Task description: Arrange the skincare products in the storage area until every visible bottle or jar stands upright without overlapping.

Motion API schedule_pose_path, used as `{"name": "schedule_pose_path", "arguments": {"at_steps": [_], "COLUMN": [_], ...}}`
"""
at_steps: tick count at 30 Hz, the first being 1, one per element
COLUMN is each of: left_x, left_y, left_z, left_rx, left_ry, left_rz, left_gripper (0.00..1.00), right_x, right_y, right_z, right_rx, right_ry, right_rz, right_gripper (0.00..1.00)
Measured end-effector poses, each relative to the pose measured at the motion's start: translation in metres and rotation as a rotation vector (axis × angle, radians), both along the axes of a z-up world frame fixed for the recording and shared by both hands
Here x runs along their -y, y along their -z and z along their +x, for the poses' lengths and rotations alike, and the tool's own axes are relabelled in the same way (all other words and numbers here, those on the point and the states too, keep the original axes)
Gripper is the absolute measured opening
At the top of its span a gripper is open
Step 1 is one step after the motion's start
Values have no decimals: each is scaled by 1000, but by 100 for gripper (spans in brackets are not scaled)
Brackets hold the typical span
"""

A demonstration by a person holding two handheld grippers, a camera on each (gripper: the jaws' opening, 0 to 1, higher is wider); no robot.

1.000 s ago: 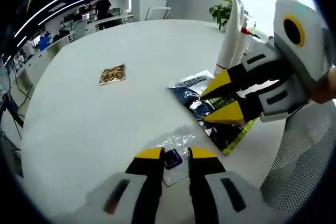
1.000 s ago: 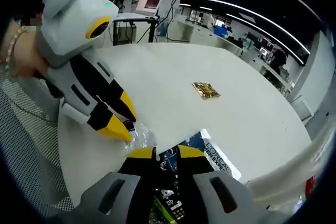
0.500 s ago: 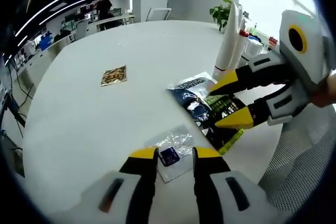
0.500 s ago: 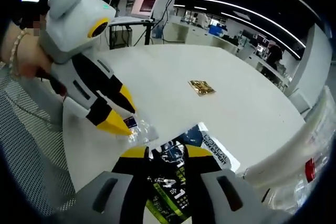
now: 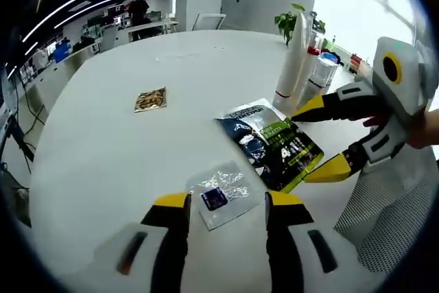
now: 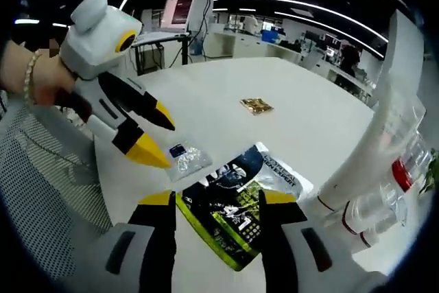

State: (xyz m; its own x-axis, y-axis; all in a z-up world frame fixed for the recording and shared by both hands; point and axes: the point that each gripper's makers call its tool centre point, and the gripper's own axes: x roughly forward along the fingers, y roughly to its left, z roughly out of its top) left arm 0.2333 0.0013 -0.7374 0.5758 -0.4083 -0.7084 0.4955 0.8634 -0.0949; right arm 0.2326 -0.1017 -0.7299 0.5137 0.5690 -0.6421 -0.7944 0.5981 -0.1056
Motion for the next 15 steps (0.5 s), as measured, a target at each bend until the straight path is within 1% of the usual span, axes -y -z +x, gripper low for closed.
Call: {"name": "schedule_pose_path", "arguments": {"at_steps": [2,3,5,6,7,9,12,15], "left_x": [-1,-2,-3,-4,-5,-6,-10,-12], "left_y": [0,0,0,-1,-1,-1,-1,-2], "left_z": [-2,-2,-4,-6,-7,-9,-14,-14], "left_rx": [-6,-5,-5,-6,-6,-11,-10,-13], "left_ry": [-3,-6,-9,-13,-15,-18,-26,-33], "left_rz": [-1,-3,-4,-6,-7,-8,-3,-9], "left_gripper": [48,49,50,51,52,54,57,61], "right_x": [4,7,12,14,17,22,34,46], "right_y": [1,3,3,3,5,6,9,9], "right_z": [-2,-4,-7,-9,-12,-13,-19,-22], "right_rx": [-5,-17,-21,-31,-60,-74,-116,-115], "right_ry": [12,22,33,38,58,80,127,150], "right_rz": [4,3,2,4,10,10,14,5], "right_gripper": [50,51,52,53,55,58,64,67]}}
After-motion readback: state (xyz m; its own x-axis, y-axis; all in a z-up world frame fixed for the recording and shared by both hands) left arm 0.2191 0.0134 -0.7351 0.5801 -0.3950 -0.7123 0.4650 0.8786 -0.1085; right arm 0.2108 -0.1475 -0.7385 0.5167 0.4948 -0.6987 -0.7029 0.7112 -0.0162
